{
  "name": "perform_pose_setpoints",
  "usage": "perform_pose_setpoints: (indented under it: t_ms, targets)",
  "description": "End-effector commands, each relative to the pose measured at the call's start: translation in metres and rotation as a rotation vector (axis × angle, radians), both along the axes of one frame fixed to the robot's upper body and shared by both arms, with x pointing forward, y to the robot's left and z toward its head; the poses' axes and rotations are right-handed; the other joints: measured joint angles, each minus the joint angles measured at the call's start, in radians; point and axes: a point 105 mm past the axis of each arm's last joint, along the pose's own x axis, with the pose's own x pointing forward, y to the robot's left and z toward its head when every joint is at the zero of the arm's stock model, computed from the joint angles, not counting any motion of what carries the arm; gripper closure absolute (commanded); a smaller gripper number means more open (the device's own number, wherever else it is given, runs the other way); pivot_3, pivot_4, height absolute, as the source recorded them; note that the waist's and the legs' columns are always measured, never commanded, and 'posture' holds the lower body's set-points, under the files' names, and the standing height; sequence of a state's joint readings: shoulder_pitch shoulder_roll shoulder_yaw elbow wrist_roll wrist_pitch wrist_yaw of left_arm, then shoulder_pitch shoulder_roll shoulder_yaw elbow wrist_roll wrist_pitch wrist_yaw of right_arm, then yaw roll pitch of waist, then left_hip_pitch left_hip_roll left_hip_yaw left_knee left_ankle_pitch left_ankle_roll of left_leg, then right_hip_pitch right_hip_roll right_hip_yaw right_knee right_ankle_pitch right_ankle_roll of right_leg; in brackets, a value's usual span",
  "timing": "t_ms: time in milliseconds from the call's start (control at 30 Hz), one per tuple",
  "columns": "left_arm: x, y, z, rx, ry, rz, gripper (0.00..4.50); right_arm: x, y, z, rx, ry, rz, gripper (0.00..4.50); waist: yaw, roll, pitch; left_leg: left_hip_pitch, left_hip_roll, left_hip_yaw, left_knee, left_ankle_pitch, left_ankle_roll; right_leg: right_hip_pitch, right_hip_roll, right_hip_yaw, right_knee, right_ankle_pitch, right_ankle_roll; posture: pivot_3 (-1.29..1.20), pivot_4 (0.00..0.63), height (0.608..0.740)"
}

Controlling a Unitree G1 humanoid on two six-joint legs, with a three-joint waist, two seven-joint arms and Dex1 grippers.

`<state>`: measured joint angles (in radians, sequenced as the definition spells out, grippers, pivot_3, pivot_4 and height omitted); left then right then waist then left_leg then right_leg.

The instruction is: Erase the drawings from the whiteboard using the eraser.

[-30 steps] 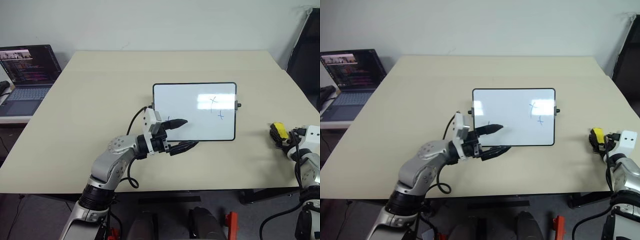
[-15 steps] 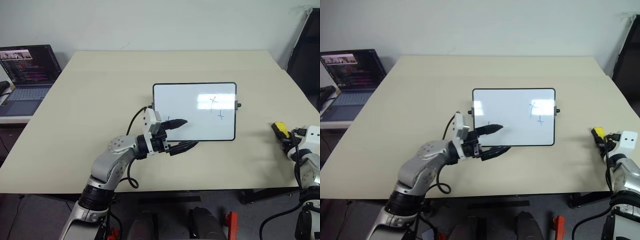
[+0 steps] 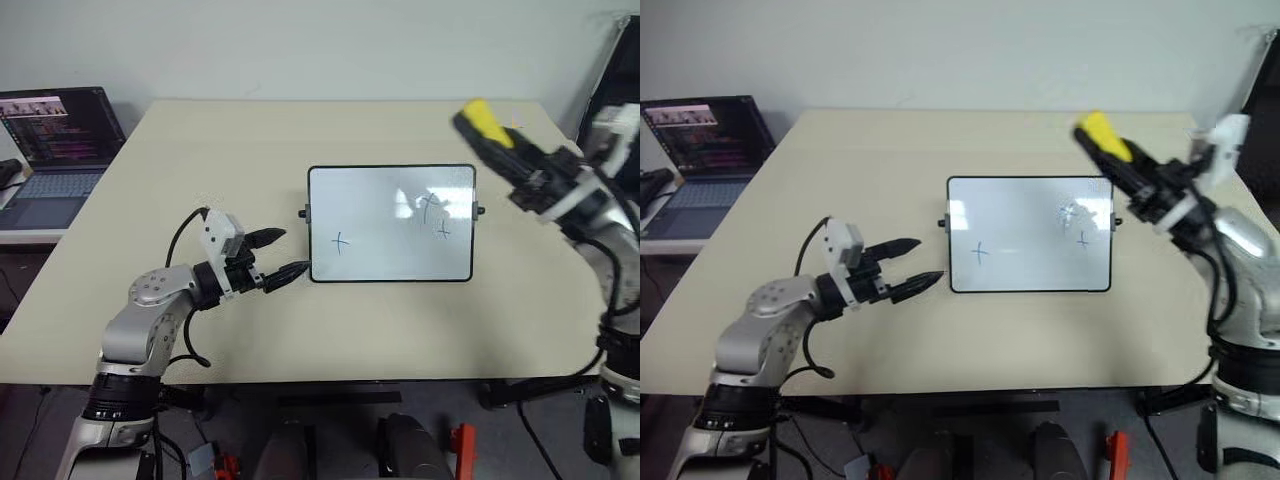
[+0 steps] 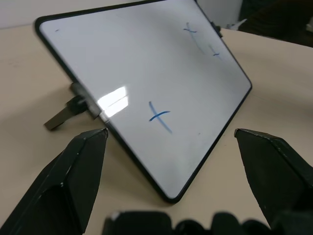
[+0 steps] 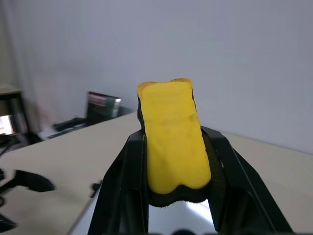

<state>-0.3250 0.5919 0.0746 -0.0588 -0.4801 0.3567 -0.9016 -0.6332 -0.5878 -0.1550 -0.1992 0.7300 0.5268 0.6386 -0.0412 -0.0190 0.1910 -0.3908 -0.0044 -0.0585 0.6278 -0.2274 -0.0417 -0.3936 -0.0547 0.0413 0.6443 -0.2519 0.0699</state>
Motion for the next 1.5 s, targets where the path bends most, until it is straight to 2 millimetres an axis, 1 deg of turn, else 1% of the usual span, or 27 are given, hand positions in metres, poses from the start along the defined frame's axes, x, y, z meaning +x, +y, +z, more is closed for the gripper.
perform_pose_setpoints:
  t_ms: [33,133,233,333,467,600,700,800,900,1033,1400,1500]
  targets:
    - [-0.001,0.008,0.009,0.005,-0.06,0.033,0.0,0.008,0.033,-0.004,-0.133,-0.098,0.049,3.38,0.006,0.0,0.0,-0.002,0.0,-0.001,0.0,0.0,0.0,-0.002,0.0,0.0,0.0,0.002,-0.004,0.0,0.15,0.74]
    - [-0.007,0.005,0.003,0.001,-0.055,0.042,0.0,0.02,0.06,-0.026,-0.28,-0.172,0.075,3.38,0.01,-0.001,0.0,-0.01,0.0,0.0,0.001,0.0,0.0,-0.011,0.0,0.0,0.002,0.003,-0.004,0.0,0.15,0.74]
    - [-0.012,0.003,-0.003,-0.003,-0.048,0.054,0.0,0.027,0.081,-0.049,-0.415,-0.246,0.115,3.38,0.01,-0.001,0.0,-0.011,0.0,0.001,0.0,0.0,-0.001,-0.012,-0.001,0.0,0.002,0.003,-0.004,0.0,0.15,0.74]
    - [-0.014,0.001,-0.005,-0.004,-0.045,0.06,0.0,0.035,0.091,-0.074,-0.551,-0.319,0.135,3.38,0.011,-0.001,0.0,-0.011,-0.001,0.0,0.0,0.0,-0.001,-0.013,-0.001,0.0,0.002,0.003,-0.004,0.0,0.15,0.74]
    - [-0.016,0.0,-0.004,-0.01,-0.042,0.059,0.0,0.046,0.1,-0.091,-0.534,-0.309,0.147,3.38,0.008,-0.001,0.0,-0.01,0.0,0.001,0.0,0.0,-0.001,-0.012,0.0,0.0,0.003,0.003,-0.004,0.0,0.15,0.74]
    - [-0.014,-0.004,0.0,-0.02,-0.07,0.064,0.0,0.062,0.093,-0.11,-0.554,-0.29,0.098,3.38,0.007,-0.001,0.0,-0.01,0.0,0.001,0.0,0.0,-0.001,-0.012,0.0,0.0,0.003,0.004,-0.005,0.0,0.15,0.74]
    - [-0.014,-0.002,0.0,-0.015,-0.065,0.065,0.0,0.073,0.091,-0.116,-0.549,-0.246,0.071,3.38,0.006,-0.001,0.0,-0.01,0.0,0.001,0.001,0.0,-0.001,-0.012,0.0,0.0,0.003,0.004,-0.005,0.0,0.15,0.74]
    - [-0.014,-0.002,-0.001,-0.009,-0.064,0.065,0.0,0.079,0.089,-0.124,-0.586,-0.228,0.061,3.38,0.005,-0.001,0.0,-0.009,0.0,0.001,0.0,0.0,-0.001,-0.012,0.0,0.0,0.004,0.004,-0.005,0.0,0.15,0.74]
    - [-0.014,-0.001,0.001,-0.011,-0.067,0.07,0.0,0.08,0.087,-0.137,-0.63,-0.185,0.067,3.38,0.002,-0.001,-0.001,-0.008,0.0,0.001,0.001,0.0,-0.001,-0.011,0.0,0.0,0.005,0.004,-0.005,0.0,0.15,0.74]
    - [-0.015,0.001,0.0,-0.008,-0.066,0.076,0.0,0.079,0.085,-0.148,-0.664,-0.169,0.07,3.38,0.001,-0.001,-0.001,-0.007,0.0,0.001,0.002,0.0,-0.002,-0.011,0.0,0.0,0.008,0.004,-0.006,0.0,0.15,0.74]
    - [-0.013,0.0,0.002,-0.003,-0.07,0.065,0.0,0.08,0.081,-0.151,-0.682,-0.159,0.06,3.39,0.001,-0.002,-0.001,-0.003,-0.001,0.001,0.003,0.001,-0.002,-0.01,0.0,0.002,0.016,0.004,-0.007,0.0,0.15,0.74]
    - [-0.012,0.0,0.002,-0.003,-0.07,0.061,0.0,0.076,0.079,-0.16,-0.727,-0.146,0.095,3.39,0.001,-0.002,-0.001,-0.003,-0.001,0.001,0.003,0.001,-0.002,-0.01,0.0,0.002,0.016,0.004,-0.007,0.0,0.15,0.74]
